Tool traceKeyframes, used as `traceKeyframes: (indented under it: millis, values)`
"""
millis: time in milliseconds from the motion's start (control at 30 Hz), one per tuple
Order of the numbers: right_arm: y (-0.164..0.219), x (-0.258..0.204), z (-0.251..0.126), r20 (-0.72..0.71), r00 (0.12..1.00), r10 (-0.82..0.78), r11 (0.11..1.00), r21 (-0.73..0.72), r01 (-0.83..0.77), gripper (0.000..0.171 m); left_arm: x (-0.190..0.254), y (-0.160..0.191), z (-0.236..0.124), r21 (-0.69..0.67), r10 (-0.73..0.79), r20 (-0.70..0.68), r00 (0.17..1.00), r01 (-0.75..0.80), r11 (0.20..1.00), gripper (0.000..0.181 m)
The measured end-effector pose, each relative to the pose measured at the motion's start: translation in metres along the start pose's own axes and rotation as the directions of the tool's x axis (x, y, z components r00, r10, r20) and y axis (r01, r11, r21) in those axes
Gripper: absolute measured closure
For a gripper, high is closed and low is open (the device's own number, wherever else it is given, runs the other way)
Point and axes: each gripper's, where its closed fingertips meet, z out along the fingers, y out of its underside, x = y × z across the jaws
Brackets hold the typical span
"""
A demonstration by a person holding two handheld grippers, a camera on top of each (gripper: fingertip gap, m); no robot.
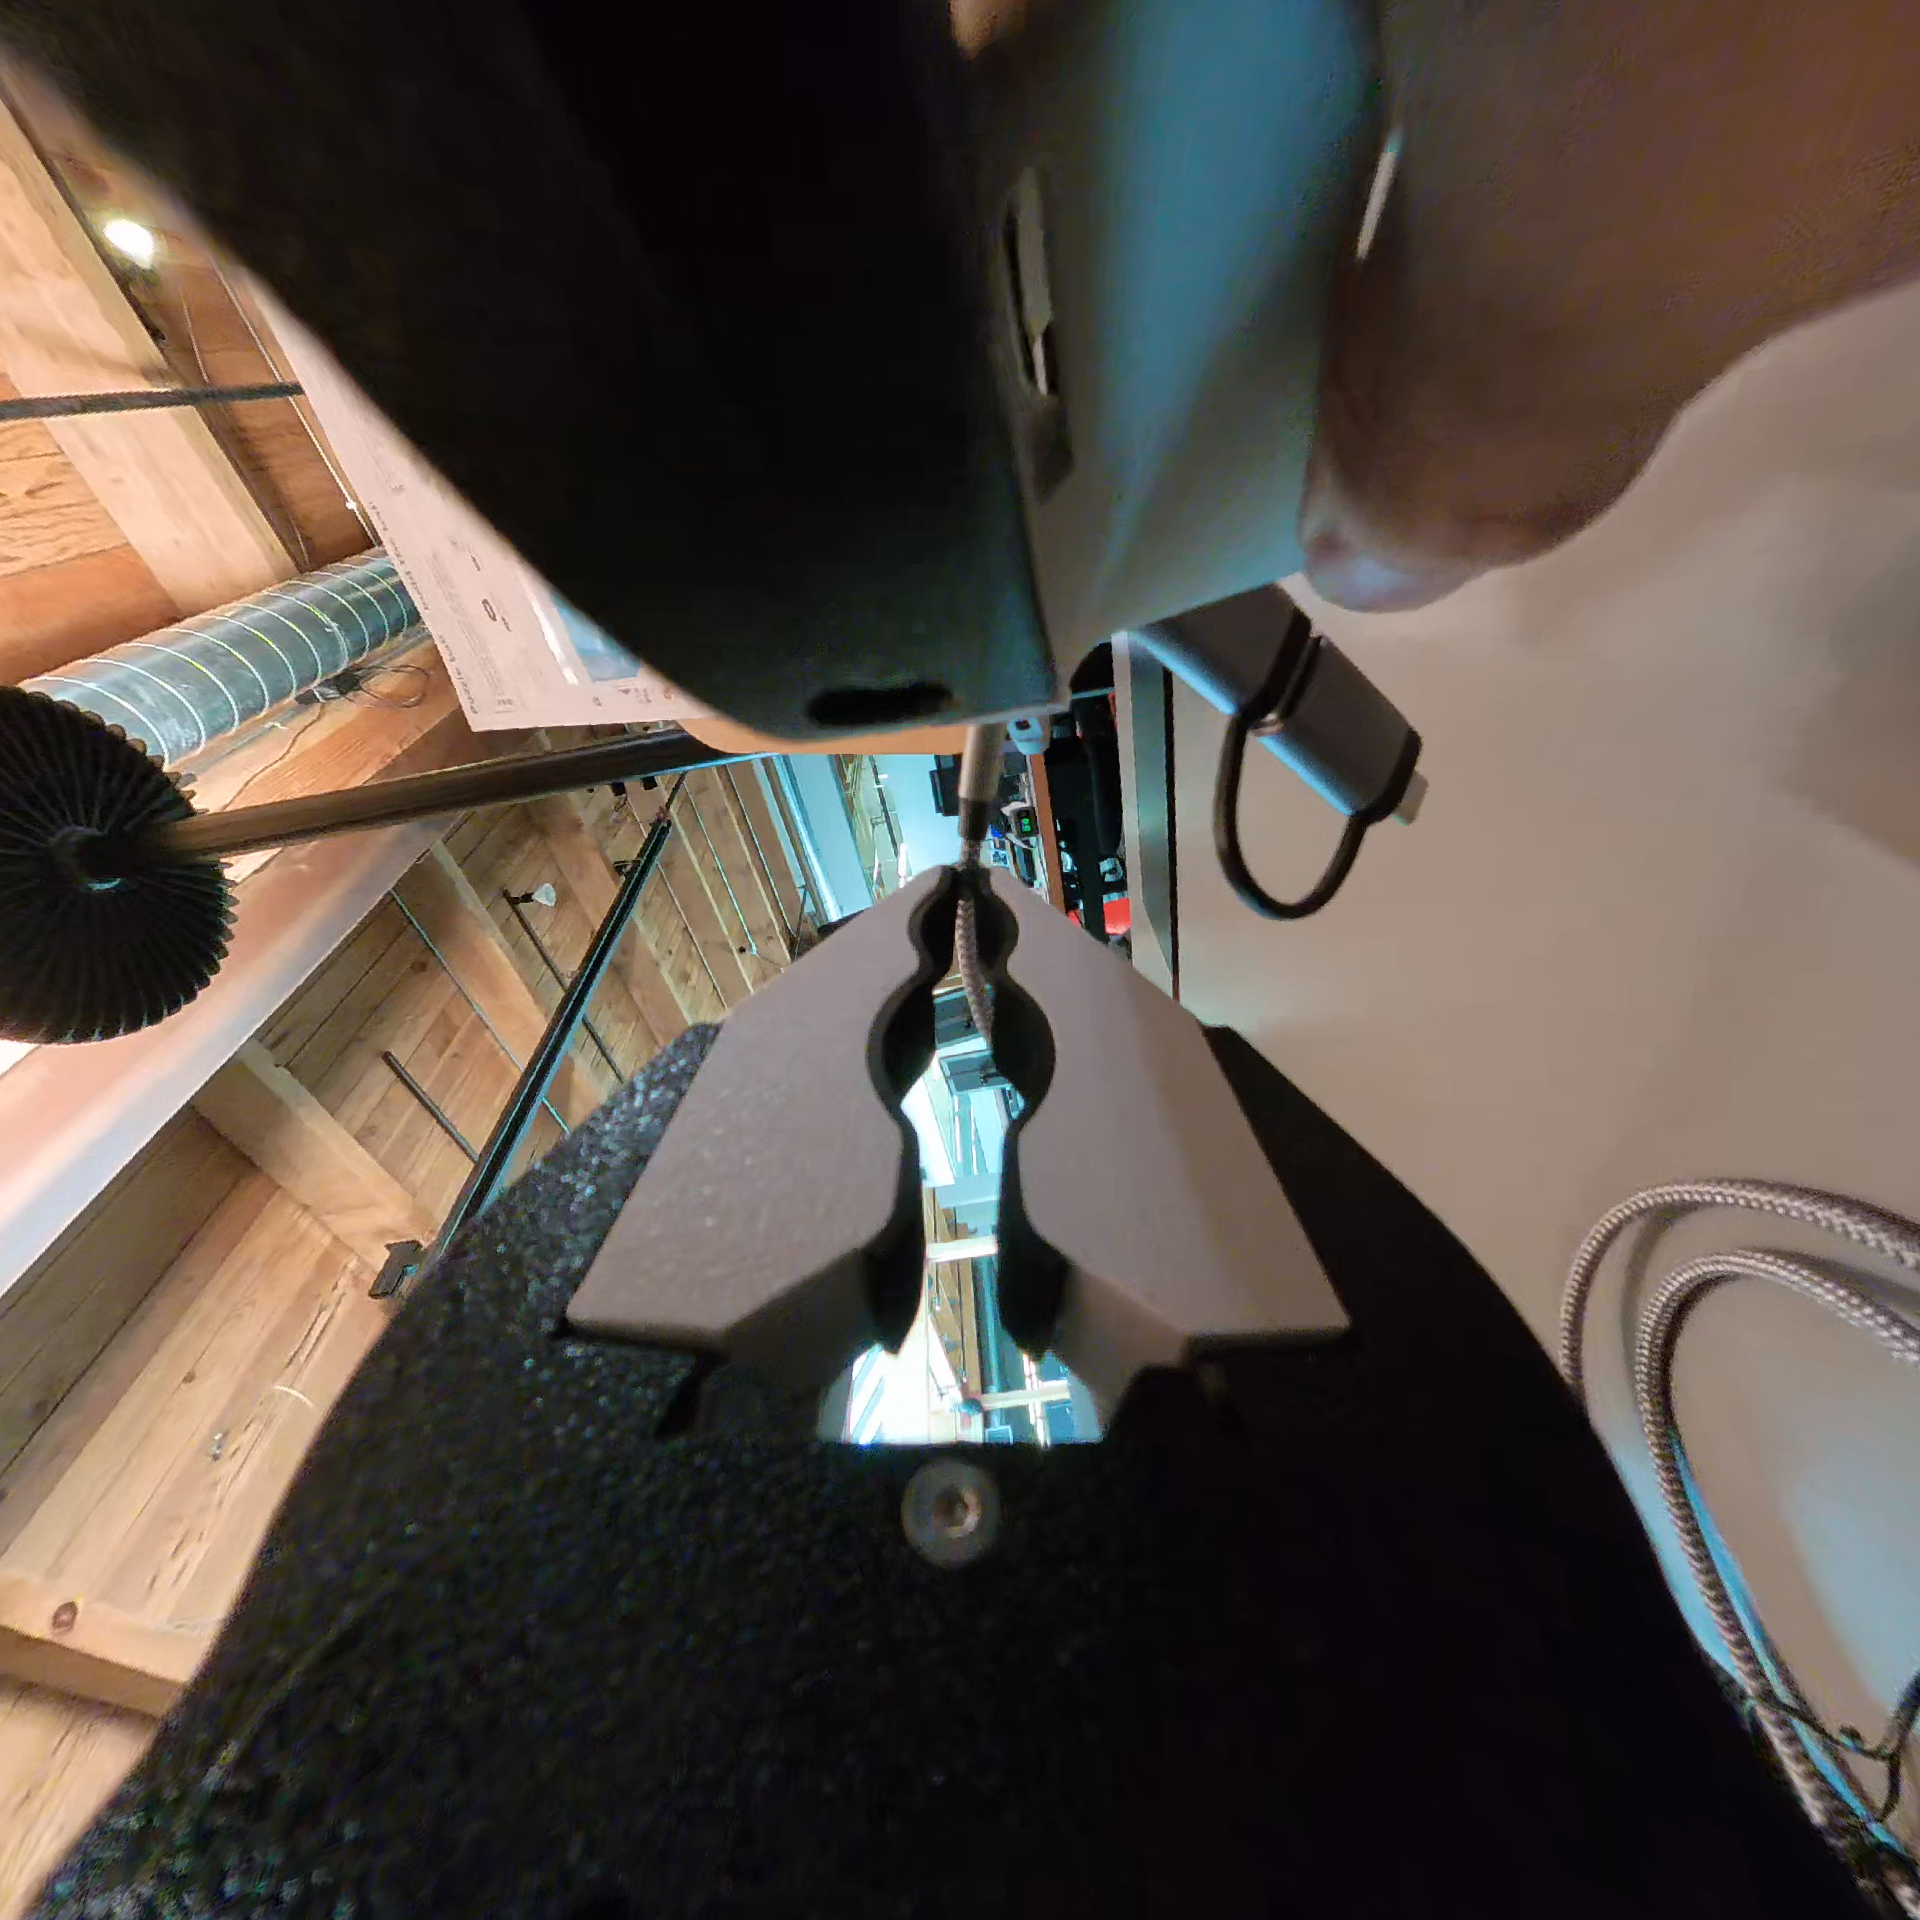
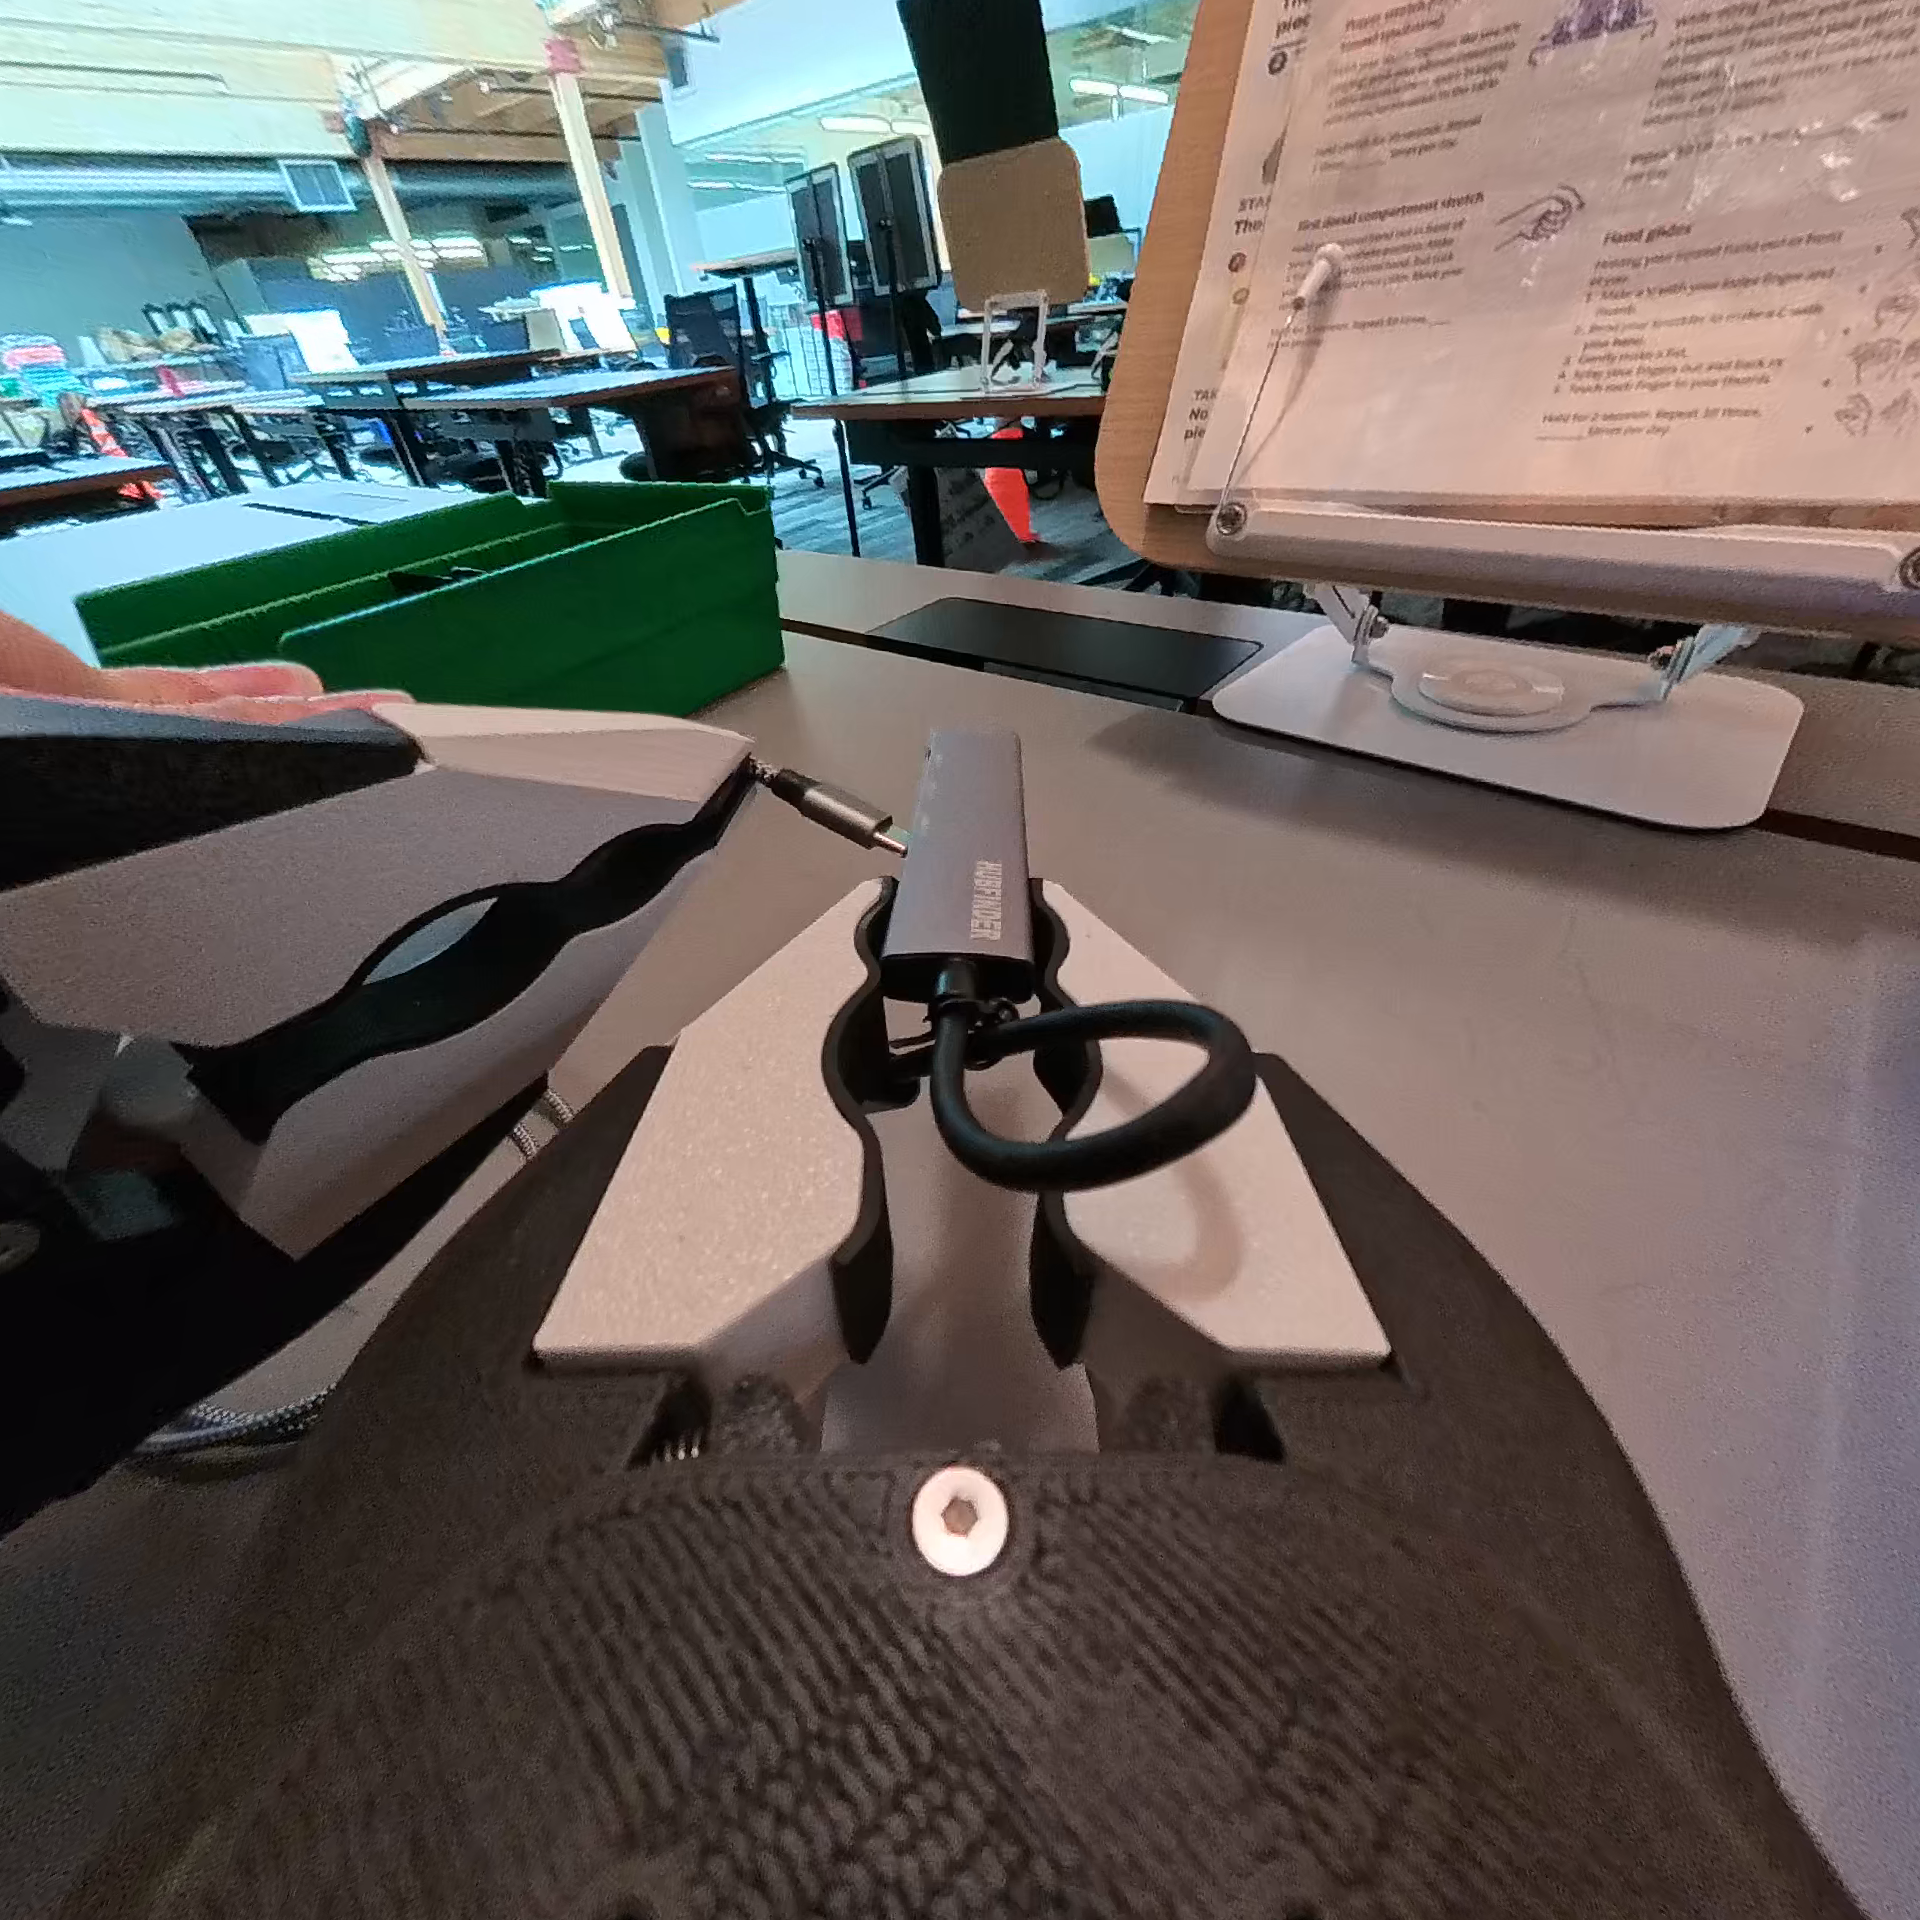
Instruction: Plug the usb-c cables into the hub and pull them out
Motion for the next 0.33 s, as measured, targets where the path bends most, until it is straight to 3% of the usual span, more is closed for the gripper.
traceKeyframes:
  millis: [333]
  values:
    - [-0.001,0.0085,-0.0019,-0.016,0.999,0.032,0.999,0.004,-0.032,0.148,0.0004,-0.0069,0.0044,0.052,0.001,-0.019,1.0,0.0,0.999,0.181]
